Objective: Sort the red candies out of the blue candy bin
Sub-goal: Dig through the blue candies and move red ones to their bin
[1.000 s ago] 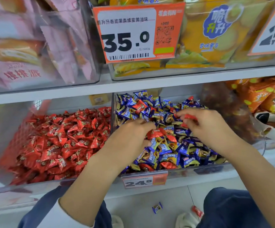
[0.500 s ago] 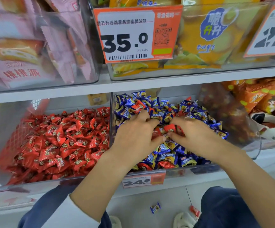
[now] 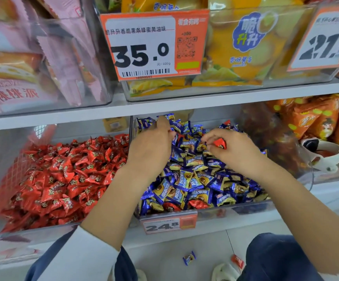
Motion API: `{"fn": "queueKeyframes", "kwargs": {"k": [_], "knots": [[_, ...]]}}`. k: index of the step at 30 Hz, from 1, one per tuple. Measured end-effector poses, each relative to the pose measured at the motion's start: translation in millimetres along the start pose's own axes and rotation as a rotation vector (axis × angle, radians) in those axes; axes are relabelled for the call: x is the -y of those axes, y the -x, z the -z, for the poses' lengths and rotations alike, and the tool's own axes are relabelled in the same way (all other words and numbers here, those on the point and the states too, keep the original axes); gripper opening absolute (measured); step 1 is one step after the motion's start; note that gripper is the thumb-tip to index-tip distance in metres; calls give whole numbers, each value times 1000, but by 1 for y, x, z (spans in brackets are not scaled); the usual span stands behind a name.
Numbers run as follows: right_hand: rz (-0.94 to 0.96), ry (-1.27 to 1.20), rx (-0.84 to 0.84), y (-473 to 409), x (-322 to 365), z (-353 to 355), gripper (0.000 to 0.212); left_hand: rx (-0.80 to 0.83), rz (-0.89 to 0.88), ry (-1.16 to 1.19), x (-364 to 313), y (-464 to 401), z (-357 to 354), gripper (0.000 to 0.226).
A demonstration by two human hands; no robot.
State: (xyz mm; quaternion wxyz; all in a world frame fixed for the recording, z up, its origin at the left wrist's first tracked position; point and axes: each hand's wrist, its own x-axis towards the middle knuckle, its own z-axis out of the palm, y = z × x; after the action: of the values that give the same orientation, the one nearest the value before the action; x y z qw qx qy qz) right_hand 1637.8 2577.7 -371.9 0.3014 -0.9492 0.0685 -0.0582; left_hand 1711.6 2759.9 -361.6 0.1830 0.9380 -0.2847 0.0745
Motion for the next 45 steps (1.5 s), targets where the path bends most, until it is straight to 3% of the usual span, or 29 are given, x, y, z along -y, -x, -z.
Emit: {"fn": "queueKeyframes", "kwargs": {"k": [6, 10, 13, 18, 22, 28, 30, 33, 36, 39, 42, 45], "knots": [[-192, 94, -92, -36, -25, 6, 35, 6, 98, -226, 1, -20, -1, 31], [-200, 6, 88, -49, -31, 1, 53, -6, 124, -207, 3, -28, 2, 31], [-188, 116, 180, -57, -37, -1, 61, -3, 69, -170, 6, -32, 1, 19], [-148, 156, 367, -66, -42, -8, 75, 198, -31, -213, 9, -32, -9, 51], [-99, 274, 374, -68, -38, -16, 65, 219, -77, -271, 13, -31, -13, 46], [-232, 417, 397, -65, -34, -15, 40, 208, -37, -183, 11, -30, -8, 28], [-232, 397, 376, -64, -34, -15, 27, 126, -25, -164, 7, -30, -5, 31], [-208, 323, 305, -59, -33, -10, 25, 62, -31, -122, -4, -31, -6, 37], [-149, 244, 180, -52, -32, -3, 26, 94, -63, -106, -12, -30, -16, 29], [-135, 97, -30, -45, -33, 3, 16, 161, -77, -181, -13, -30, -29, 50], [-196, -135, -252, -43, -38, 14, 14, 220, -100, -253, -17, -29, -38, 54], [-366, -325, -302, -40, -52, 21, 26, 245, -123, -324, -17, -28, -40, 45]]}}
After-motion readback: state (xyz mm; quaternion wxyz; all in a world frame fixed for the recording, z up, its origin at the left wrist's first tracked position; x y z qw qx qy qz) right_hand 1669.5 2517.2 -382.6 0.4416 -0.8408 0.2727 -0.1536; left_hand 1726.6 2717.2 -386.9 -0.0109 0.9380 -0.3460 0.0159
